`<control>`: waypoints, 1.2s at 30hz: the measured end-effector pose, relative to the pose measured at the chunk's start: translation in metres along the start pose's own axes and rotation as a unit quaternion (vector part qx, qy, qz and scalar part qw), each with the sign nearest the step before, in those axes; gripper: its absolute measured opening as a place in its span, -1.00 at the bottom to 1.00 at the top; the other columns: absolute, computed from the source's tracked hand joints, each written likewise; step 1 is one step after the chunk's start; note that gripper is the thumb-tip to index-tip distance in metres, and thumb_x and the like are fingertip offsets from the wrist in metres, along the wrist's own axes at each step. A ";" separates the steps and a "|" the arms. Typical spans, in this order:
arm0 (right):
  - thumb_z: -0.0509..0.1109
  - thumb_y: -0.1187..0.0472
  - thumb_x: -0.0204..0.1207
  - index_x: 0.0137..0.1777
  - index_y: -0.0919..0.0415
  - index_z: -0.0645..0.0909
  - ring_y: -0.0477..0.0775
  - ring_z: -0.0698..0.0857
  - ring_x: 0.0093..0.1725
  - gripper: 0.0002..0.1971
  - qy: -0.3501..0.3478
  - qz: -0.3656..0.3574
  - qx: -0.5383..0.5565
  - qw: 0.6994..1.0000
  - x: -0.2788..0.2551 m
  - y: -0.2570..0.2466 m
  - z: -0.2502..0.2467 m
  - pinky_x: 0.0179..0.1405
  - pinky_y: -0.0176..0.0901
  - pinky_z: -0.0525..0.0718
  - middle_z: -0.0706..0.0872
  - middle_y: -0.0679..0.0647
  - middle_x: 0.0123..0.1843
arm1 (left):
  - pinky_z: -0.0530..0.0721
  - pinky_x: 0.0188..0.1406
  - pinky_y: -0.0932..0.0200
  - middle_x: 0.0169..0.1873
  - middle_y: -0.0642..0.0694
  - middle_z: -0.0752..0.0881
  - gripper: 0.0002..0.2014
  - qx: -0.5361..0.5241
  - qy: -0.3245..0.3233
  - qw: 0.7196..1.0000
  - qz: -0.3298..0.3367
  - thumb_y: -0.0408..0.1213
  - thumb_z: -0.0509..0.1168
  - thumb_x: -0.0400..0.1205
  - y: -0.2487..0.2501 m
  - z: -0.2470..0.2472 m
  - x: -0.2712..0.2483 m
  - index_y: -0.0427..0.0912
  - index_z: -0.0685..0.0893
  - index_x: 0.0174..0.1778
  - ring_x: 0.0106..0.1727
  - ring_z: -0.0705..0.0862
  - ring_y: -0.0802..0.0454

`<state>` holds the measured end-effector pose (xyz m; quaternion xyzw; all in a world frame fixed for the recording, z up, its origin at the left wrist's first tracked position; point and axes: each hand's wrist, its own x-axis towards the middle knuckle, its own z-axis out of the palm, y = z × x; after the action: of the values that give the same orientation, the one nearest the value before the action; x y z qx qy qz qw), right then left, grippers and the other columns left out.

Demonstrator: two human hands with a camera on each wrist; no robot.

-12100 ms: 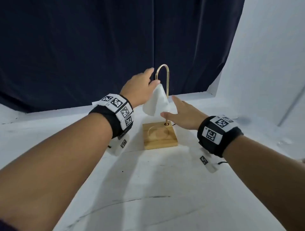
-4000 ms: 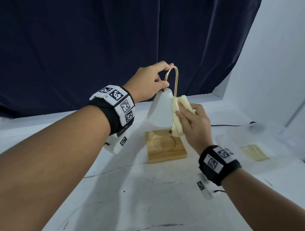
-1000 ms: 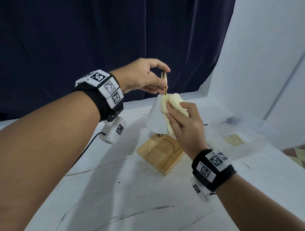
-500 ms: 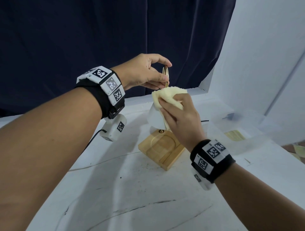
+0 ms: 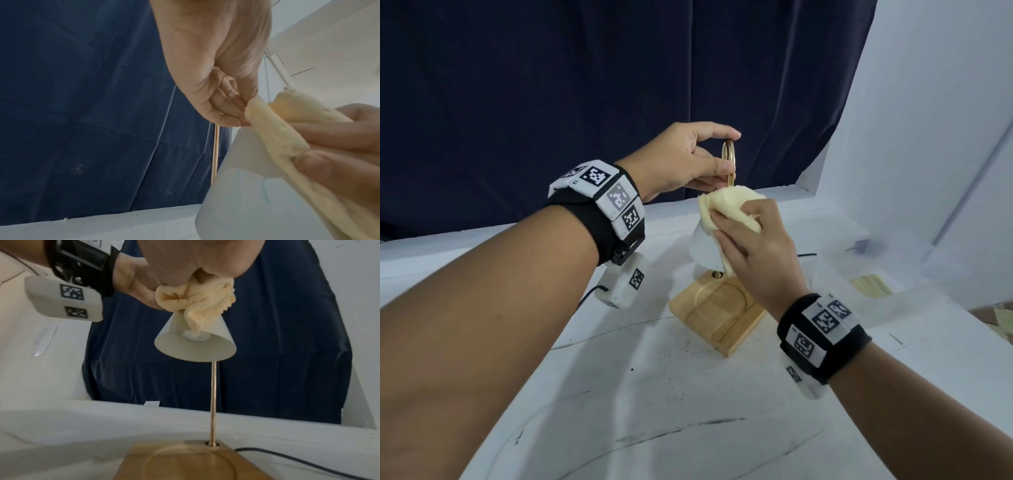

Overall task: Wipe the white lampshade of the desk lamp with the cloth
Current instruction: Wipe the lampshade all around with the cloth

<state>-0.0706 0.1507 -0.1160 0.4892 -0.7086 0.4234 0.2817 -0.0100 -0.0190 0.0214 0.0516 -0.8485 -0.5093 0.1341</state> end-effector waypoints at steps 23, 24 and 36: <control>0.44 0.16 0.72 0.37 0.14 0.77 0.16 0.63 -0.01 -0.73 -0.042 -0.027 -0.016 0.999 0.002 -0.003 -0.004 -0.09 0.07 0.72 0.46 0.07 0.21 | 0.87 0.16 0.08 -0.03 -0.27 0.93 -0.48 -0.013 0.009 1.000 -0.002 -0.38 0.50 0.72 -0.001 0.003 -0.003 -0.03 0.61 0.60 0.06 0.94 -0.10; 0.44 0.18 0.71 0.37 0.15 0.76 0.16 0.63 -0.02 -0.72 -0.054 -0.037 -0.015 0.998 -0.002 -0.004 -0.002 -0.12 0.09 0.72 0.46 0.06 0.19 | 0.88 0.17 0.08 -0.03 -0.28 0.93 -0.48 -0.017 0.010 1.000 -0.001 -0.39 0.49 0.72 -0.001 0.004 -0.003 -0.04 0.61 0.61 0.07 0.94 -0.12; 0.52 0.20 0.66 0.31 0.11 0.80 0.06 0.59 0.12 -0.74 0.004 0.030 0.032 0.999 -0.004 -0.004 -0.001 0.04 0.00 0.71 0.51 0.18 0.24 | 0.87 0.15 0.11 -0.08 -0.22 0.93 -0.47 -0.007 0.009 1.000 -0.001 -0.37 0.49 0.72 0.001 0.003 -0.004 -0.01 0.60 0.62 0.08 0.93 -0.12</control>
<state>-0.0657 0.1524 -0.1176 0.4746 -0.7079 0.4561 0.2562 -0.0067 -0.0150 0.0199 0.0559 -0.8437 -0.5146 0.1420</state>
